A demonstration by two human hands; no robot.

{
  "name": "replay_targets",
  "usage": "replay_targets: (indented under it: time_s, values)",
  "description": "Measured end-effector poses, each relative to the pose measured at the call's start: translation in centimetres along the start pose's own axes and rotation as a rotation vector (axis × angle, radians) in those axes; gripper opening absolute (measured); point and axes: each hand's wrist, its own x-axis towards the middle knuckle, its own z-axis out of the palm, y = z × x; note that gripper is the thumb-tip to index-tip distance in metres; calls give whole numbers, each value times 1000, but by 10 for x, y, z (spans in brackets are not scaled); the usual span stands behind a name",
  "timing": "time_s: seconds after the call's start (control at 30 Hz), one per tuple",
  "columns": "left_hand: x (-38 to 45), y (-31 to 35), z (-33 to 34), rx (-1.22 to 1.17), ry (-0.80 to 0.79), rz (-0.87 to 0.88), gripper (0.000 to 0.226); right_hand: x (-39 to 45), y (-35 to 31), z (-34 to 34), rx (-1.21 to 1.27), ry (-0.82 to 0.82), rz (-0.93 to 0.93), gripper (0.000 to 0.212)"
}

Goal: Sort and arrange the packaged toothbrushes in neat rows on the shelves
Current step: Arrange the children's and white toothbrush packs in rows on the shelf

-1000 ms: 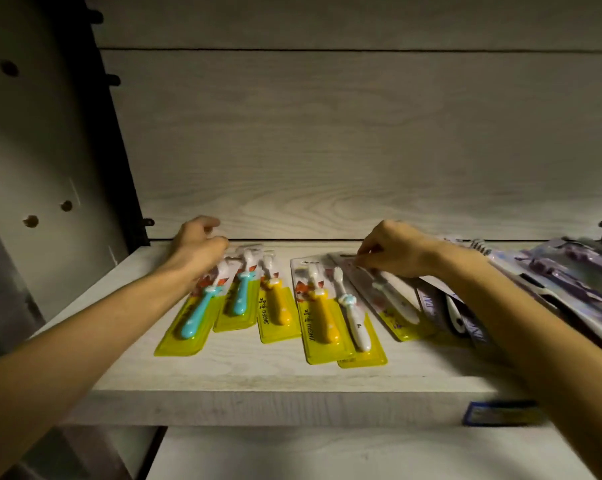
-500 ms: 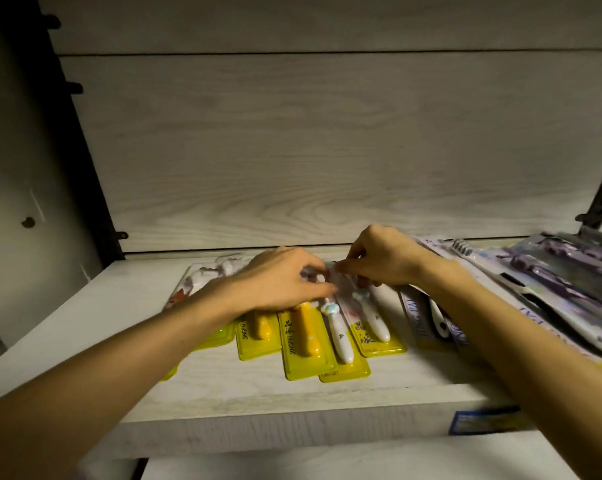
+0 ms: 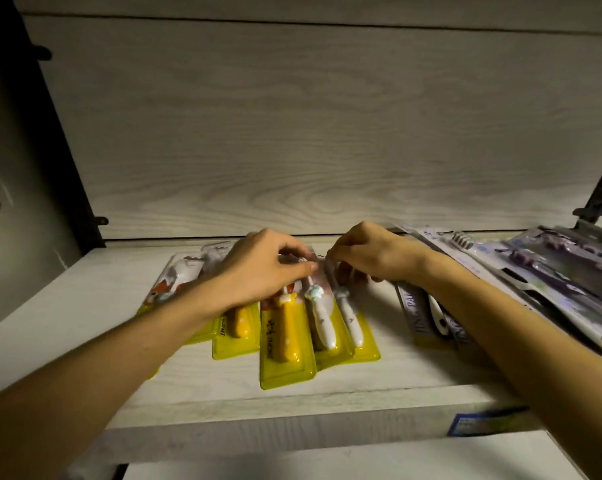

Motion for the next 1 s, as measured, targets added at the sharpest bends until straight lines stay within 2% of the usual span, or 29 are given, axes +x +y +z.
replay_targets:
  time_s: [0.1, 0.2, 0.33, 0.37, 0.47, 0.57, 0.8, 0.9, 1.0]
  values:
    - [-3, 3, 4, 147, 1, 57, 35, 1, -2, 5, 110, -2, 51, 28]
    - [-2, 3, -2, 170, -22, 79, 40, 1, 1, 5, 118, 50, 32, 28]
    - [2, -4, -29, 292, -14, 29, 52, 0, 1, 9, -160, 325, -134, 23]
    - [1, -6, -36, 357, -27, 26, 57, 0, -1, 11, -173, 346, -179, 21]
    - [-7, -13, -43, 531, -168, 51, 78, 1, -5, 19, -127, 211, -252, 22]
    - [-19, -22, -38, 550, -329, 22, 87, 2, -6, 25, -210, 143, -256, 25]
    - [-28, -38, -33, 470, -250, -1, 86, -6, -10, 28, -315, 124, -247, 29]
    - [-30, -42, -35, 366, -140, -34, 73, -9, -11, 31, -374, 154, -290, 35]
    - [-29, -44, -41, 425, -97, -55, 75, -9, -8, 34, -449, 171, -330, 38]
